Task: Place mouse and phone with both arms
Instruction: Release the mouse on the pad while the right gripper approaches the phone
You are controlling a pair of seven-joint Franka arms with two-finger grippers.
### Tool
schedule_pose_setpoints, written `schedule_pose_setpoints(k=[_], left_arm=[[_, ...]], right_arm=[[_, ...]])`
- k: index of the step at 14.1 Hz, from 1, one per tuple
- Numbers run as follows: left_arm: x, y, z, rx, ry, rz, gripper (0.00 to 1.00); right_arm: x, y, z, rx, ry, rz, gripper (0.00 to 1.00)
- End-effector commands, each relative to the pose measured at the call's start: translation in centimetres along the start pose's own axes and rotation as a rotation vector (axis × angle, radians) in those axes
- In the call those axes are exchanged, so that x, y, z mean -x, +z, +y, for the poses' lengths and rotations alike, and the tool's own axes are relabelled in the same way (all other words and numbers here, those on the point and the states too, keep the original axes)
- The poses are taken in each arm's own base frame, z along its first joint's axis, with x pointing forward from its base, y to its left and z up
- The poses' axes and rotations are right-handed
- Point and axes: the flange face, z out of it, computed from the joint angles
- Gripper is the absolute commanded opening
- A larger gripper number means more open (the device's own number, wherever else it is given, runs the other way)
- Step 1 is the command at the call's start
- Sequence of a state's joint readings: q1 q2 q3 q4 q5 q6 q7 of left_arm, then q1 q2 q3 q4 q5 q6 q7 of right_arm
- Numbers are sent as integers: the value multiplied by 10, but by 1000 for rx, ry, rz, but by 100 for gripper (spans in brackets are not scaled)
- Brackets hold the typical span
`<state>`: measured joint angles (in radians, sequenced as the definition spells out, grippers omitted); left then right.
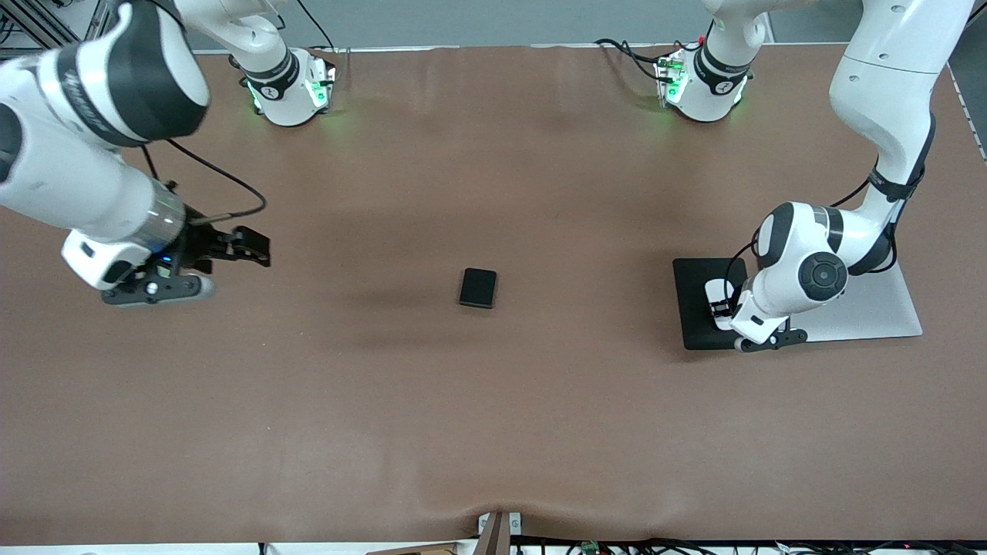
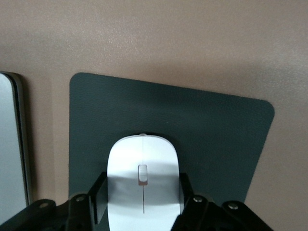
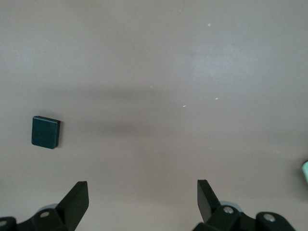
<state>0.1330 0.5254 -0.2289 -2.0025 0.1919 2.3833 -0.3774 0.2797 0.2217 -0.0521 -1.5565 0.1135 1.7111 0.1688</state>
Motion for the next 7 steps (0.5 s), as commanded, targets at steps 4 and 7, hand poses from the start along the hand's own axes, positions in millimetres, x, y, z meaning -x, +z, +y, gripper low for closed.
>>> schedule_pose_setpoints(k=[4, 7], left_arm=[[-6, -40, -4, -3, -18, 76, 100], [-30, -104, -6, -14, -37, 111, 100]], right_arm=[[1, 51, -110, 1, 78, 16, 100], [13, 101, -179, 27, 97, 26, 100]])
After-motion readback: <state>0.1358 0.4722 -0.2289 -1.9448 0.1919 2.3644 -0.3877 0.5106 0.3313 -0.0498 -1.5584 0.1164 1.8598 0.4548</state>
